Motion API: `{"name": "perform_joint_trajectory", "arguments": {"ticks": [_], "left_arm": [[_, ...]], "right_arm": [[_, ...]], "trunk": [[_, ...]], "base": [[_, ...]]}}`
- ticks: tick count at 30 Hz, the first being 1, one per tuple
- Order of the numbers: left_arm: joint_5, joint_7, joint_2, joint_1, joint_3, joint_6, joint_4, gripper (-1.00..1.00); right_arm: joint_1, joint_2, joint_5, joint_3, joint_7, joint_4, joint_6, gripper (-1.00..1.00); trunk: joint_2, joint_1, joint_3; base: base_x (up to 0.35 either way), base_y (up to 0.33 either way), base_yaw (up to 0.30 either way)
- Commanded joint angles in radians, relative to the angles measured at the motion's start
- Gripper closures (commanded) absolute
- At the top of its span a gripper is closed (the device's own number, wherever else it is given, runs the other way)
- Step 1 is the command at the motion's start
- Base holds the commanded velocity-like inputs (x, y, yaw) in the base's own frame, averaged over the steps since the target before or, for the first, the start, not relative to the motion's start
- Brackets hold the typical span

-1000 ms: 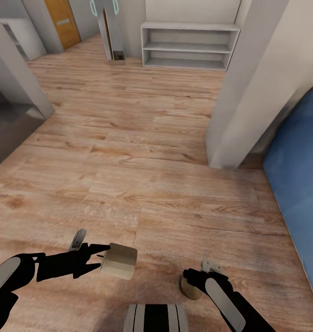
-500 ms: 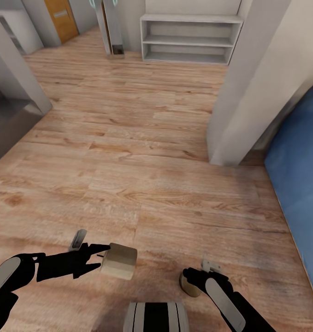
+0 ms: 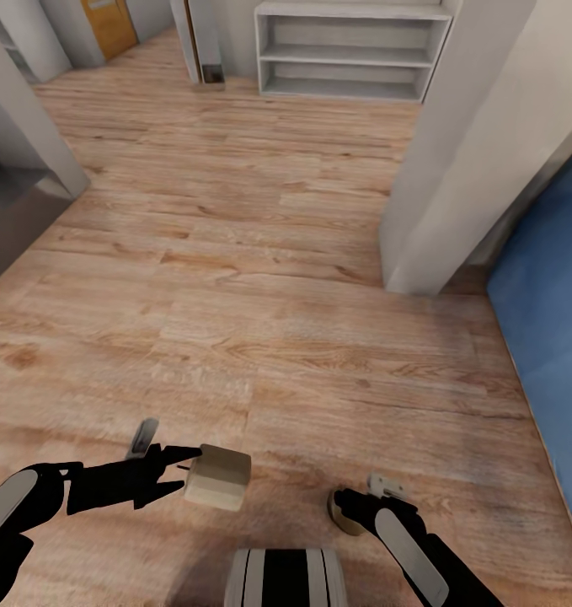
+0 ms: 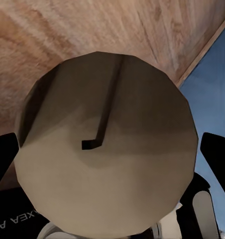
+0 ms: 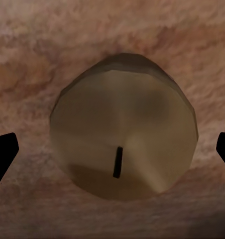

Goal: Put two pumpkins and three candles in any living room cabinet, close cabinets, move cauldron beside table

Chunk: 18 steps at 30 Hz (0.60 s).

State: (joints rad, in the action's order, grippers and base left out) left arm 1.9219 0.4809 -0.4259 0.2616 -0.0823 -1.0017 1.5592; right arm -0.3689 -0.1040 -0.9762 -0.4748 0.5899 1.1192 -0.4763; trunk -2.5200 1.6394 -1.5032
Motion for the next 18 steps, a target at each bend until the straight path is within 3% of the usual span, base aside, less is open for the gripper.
{"name": "perform_joint_trajectory", "arguments": {"ticks": [1, 18], "left_arm": [[0.014, 0.010, -0.001, 0.001, -0.001, 0.001, 0.001, 1.00], [0.014, 0.010, -0.001, 0.000, -0.001, 0.000, 0.001, 1.00]], "right_arm": [[-0.001, -0.001, -0.007, -0.003, 0.008, 0.002, -0.001, -1.00], [-0.001, -0.001, -0.007, -0.005, 0.008, 0.002, 0.015, -1.00]], "trunk": [[-0.001, 0.000, -0.005], [-0.002, 0.004, -0.036]], "base": [[0.000, 0.000, 0.000], [0.000, 0.000, 0.000]]}}
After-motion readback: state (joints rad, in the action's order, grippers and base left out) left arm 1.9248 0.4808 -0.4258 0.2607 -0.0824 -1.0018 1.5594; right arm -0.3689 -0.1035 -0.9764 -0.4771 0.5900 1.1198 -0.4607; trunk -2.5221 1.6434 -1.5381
